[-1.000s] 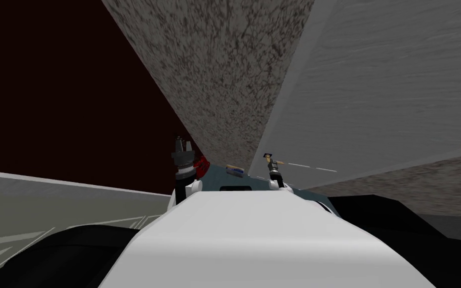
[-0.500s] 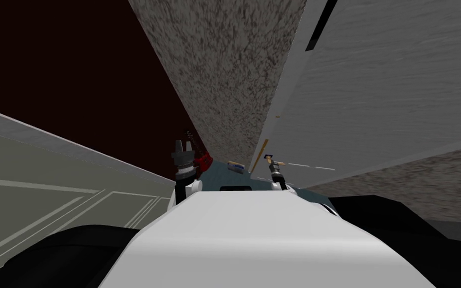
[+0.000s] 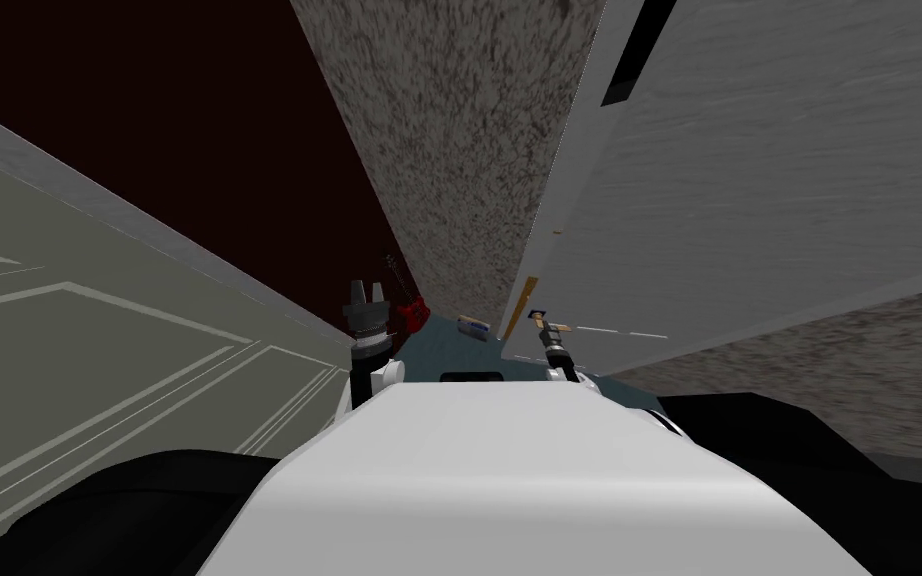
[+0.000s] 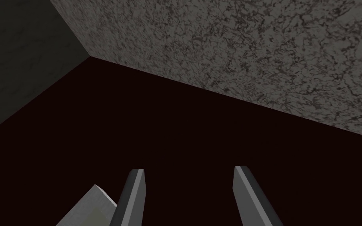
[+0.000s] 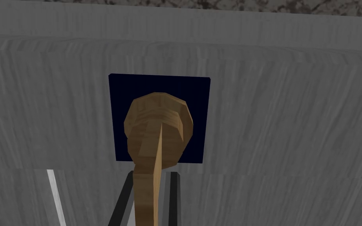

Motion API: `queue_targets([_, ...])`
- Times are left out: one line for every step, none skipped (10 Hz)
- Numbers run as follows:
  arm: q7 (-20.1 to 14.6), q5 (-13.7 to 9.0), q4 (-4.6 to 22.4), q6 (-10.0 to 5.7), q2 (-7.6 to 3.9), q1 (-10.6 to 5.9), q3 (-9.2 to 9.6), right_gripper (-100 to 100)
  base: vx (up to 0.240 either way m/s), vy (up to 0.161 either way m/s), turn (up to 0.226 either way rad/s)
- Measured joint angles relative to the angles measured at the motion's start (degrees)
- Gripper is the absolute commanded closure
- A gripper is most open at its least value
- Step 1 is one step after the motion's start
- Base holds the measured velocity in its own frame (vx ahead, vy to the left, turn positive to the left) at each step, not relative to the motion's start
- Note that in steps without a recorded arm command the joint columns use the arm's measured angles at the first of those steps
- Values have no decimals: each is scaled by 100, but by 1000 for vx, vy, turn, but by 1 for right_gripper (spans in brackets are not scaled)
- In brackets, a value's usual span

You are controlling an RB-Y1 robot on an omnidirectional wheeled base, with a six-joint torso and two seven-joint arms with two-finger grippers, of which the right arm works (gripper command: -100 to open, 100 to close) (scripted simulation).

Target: Pull the door open

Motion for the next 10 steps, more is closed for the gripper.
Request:
queue_targets([-46, 23, 37, -46, -46, 4, 34, 100, -242, -34, 93])
queue_targets([-108, 55, -80, -59, -86, 81, 78, 100, -226, -82, 99])
queue_targets([-173, 96, -173, -67, -111, 166, 141, 100, -231, -88, 125])
queue_targets([-257, 144, -49, -176, -152, 139, 214, 100, -265, -114, 163])
queue_targets([-355, 201, -85, -250, -202, 207, 299, 100, -269, -102, 139])
queue_targets([-445, 254, -93, -313, -242, 240, 380, 100, -265, -64, 120])
queue_targets([-533, 303, 15, -427, -291, 216, 451, 100, -294, -45, 74])
queue_targets([-603, 339, -55, -461, -334, 276, 503, 100, -137, -14, 12])
queue_targets([-616, 350, -54, -450, -323, 304, 521, 100, -155, -34, 150])
queue_targets([-671, 376, 36, -559, -384, 330, 558, 100, -211, -67, 137])
